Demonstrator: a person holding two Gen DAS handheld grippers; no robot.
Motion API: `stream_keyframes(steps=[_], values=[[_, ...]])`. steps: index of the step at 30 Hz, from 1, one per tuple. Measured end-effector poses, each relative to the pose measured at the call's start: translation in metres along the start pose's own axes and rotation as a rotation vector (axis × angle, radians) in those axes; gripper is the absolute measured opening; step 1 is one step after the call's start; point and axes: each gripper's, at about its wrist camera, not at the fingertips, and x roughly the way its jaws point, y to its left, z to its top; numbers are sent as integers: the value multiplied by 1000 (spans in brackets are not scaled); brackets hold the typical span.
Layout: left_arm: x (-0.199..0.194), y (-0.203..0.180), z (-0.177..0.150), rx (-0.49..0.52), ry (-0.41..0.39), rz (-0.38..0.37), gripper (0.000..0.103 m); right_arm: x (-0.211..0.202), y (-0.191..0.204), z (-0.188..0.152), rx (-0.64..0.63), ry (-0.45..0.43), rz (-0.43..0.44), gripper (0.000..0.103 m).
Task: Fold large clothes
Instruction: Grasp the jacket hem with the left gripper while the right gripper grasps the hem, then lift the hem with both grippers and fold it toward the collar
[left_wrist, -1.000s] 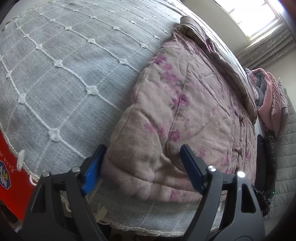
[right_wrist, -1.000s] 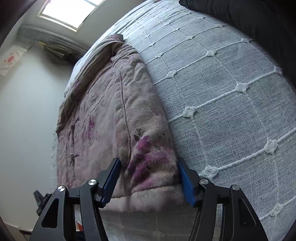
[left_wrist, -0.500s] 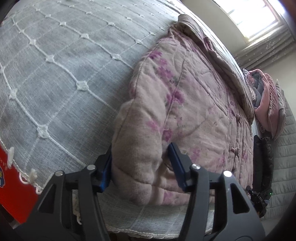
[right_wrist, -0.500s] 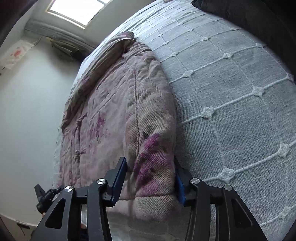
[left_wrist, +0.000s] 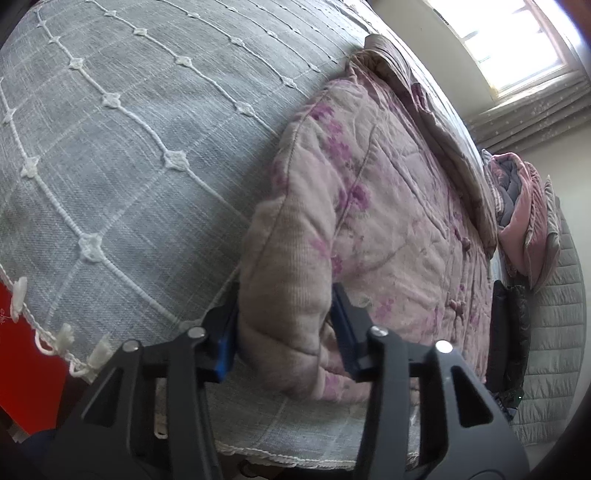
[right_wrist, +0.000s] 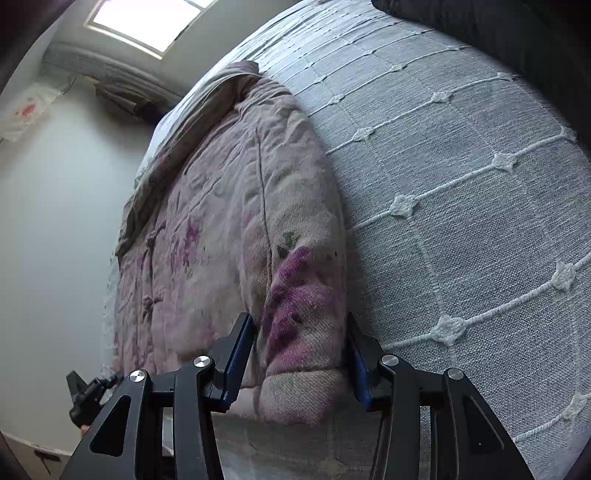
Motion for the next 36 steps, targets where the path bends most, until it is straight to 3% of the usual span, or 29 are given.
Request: stream_keyframes(steps=[13,17,23,27,33,36], values=[[9,-7,1,4,-16,27,47,7,6,1,15,-18,8,43],[11,-11,1,12,-36,25,37,8,7,1,-6,-22,-9,31],[20,-12,4,-35,-53,19,37,12,13,0,-46,-35,-43,23],[11,-21,1,39,-87,36,25,7,25,-5,-114,-67,-73,17],[-32,-24,-6,62,-193,-46,21,-31,25,-26,-103,-160,23,14],[-49,-22,-14,76,-225,-46,20,-48,26,-42,-101,-188,68,13]])
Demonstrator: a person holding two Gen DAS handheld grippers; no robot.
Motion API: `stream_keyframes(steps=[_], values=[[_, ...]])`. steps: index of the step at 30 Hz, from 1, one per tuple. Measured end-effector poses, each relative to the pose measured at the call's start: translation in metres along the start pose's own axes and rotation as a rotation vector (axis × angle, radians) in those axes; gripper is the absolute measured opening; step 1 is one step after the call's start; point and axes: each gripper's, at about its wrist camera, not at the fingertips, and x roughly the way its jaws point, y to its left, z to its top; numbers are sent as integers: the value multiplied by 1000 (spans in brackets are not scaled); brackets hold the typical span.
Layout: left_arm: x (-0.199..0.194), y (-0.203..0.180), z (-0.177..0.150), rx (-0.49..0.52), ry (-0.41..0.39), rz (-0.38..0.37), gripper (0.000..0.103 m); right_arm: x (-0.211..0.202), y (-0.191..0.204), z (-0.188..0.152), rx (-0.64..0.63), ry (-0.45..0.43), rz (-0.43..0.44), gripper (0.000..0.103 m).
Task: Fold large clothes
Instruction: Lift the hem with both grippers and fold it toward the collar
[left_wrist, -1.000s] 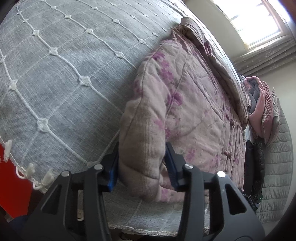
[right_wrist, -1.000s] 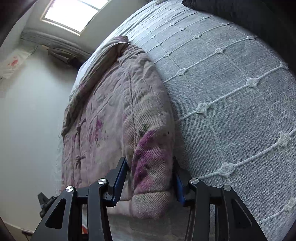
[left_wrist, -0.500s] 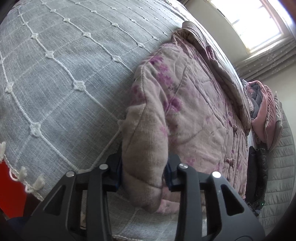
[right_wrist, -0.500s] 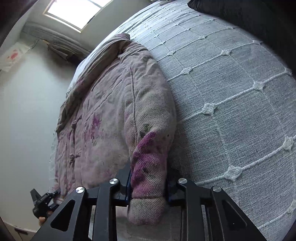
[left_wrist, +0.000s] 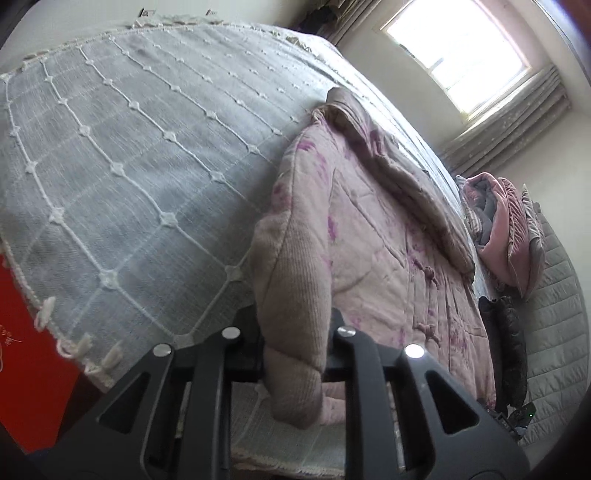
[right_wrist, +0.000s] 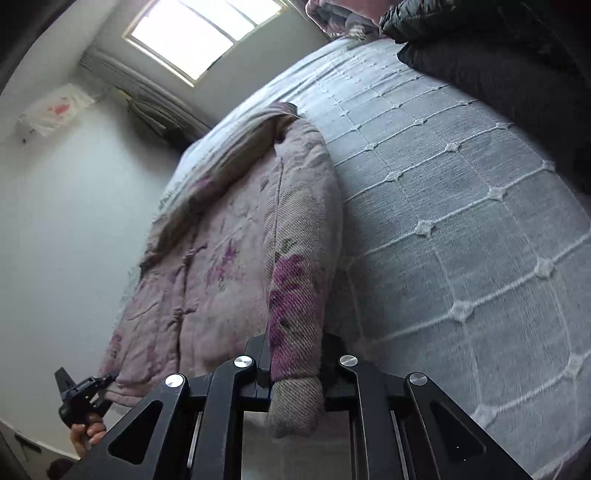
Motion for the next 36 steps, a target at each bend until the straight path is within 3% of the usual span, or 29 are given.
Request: stream_keyframes(steps=[6,11,15,20,23,27,32,36], values=[[-76,7,-25,30,-87,-73,20,-69,9,-37,-19,-60,117,12],[-162,10,-45,47,-122,-241,19,-165,32,-53,-99,-194,194,12],[-203,12,-47,48,-192,-296,19,-217,55,-54,-164,-297,239,12],[-167,36,-41,-50,-127,-242,20,-180,33,-45,-86,-240,212,12],[-156,43,-40,-76,-89,-247,20,-162,25,-40,-49,-222,227,12],[-164,28,-25,-58,-125,-239,20,-163,37,-16,-56,-269,274,12],[-152,-14,32,-54,-179,-251,20,-149,70,49,-53,-338,333,13],[-102,-51,104,-112,-193,-207,24,-87,88,127,31,-321,350,15]])
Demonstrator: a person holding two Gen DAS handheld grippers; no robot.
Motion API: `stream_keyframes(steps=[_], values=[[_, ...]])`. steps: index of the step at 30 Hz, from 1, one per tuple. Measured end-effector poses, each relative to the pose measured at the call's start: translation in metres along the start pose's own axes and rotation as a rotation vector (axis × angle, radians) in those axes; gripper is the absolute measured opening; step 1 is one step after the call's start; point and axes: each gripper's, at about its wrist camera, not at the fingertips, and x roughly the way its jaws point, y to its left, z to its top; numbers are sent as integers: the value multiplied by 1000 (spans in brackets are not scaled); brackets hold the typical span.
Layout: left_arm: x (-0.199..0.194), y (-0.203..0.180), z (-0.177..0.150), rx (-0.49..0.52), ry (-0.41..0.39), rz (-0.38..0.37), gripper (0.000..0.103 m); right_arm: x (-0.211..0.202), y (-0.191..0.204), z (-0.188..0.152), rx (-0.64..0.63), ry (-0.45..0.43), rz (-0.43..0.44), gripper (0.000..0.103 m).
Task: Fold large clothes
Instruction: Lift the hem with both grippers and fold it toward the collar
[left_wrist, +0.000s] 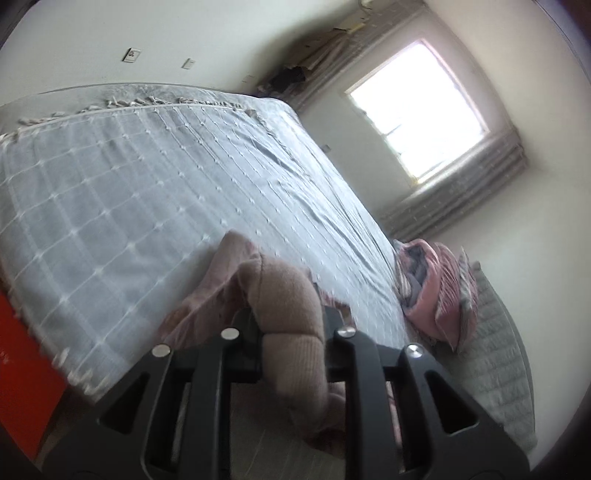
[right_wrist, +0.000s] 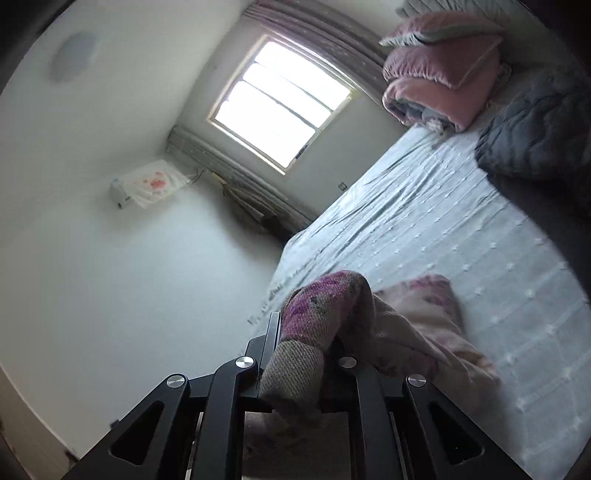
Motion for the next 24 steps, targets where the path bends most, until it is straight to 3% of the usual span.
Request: stream_keyframes(steps=[3,4,5,6,8,10,12,13,15,18,22,24], values=[[90,-20,44,45,50,71,53,94,-38,38,97,31,-147,20],[112,-19,52,52,80,104,60,123,-63,43,195,79,-222,23],[131,-14,58,30,115,139,59,137,-84,44,288,117,-265,24],[142,-4,60,-27,132,131,59,146,-101,44,373,136,-257,26],[148,14,60,-128,113,52,67,153,-129,47,480,131,-150,35],[153,23,56,-134,92,40,79,142,-139,52,407,64,-190,50],[165,32,50,-98,97,105,79,132,-142,51,274,7,-291,63],[176,39,44,-87,126,140,79,130,-145,48,198,4,-340,63],[199,51,39,-109,195,171,79,140,-156,46,125,81,-444,64],[220,66,25,-151,236,209,79,161,-153,37,10,136,-441,64],[232,61,15,-89,245,201,79,206,-133,20,-172,247,-420,64],[235,54,12,-35,226,227,72,227,-135,9,-231,293,-450,61]])
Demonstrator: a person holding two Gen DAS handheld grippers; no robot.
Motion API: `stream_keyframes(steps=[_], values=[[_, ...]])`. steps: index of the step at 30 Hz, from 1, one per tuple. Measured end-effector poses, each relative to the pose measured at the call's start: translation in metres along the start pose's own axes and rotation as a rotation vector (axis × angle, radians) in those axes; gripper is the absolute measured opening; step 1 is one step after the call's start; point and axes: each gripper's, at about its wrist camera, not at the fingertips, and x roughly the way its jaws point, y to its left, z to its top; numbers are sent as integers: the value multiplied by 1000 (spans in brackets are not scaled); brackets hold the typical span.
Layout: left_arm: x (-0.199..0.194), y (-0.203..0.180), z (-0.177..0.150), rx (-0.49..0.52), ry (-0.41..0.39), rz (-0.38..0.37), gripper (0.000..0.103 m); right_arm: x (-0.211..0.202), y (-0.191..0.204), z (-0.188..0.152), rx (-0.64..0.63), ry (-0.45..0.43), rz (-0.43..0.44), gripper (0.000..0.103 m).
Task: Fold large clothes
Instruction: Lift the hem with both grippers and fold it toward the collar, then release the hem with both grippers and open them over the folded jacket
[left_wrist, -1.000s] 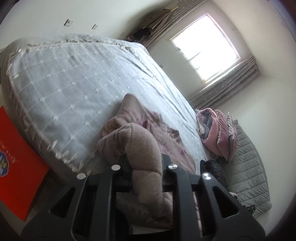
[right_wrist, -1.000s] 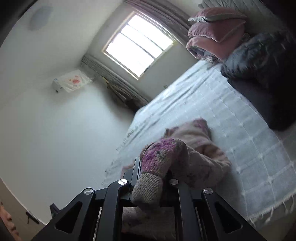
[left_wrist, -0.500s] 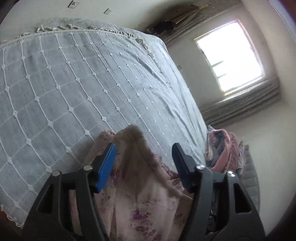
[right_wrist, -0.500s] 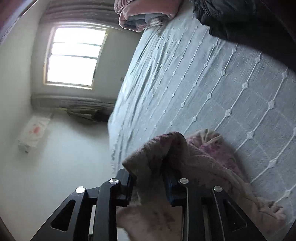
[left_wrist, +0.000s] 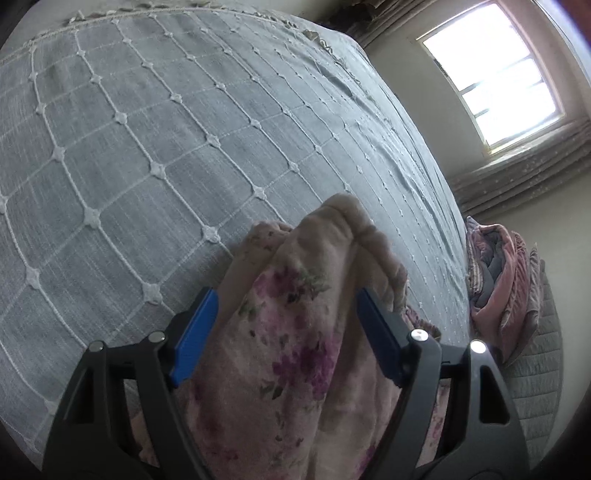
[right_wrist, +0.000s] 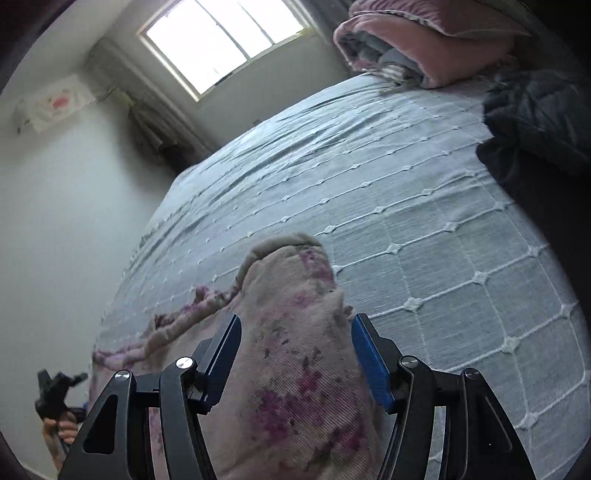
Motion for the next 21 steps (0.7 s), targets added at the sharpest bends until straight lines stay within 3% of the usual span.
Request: stream_keyframes(steps=[1,2,3,5,8,11,13,15,17,19,21], values=[[5,-4,0,27,5,21,53,10,4,-4,-25,19,-31,60],[10,-6,1,47,20,39,34,18,4,-5,-46,28,-62,51],[15,-8,0,65,29,61,32,25,8,-7,-73,35,-102,40],[16,-10,1,92,2,70,19,23,13,-7,-99,13,-125,27],[3,-13,8,95,-37,25,12,-3,26,-5,-125,-63,-146,17],[-23,-19,19,51,-94,-122,11,-36,48,3,-146,-162,-173,14],[-44,-36,27,85,-165,-178,10,-57,59,16,-129,-234,-157,13],[-59,-60,31,166,-270,-171,10,-73,67,27,-114,-297,-166,13],[-59,-73,35,211,-321,-150,10,-75,72,39,-93,-345,-190,13],[-36,-76,42,217,-316,-137,10,-62,68,52,-55,-360,-220,13],[0,-72,47,205,-255,-88,10,-29,54,56,-22,-328,-274,13]])
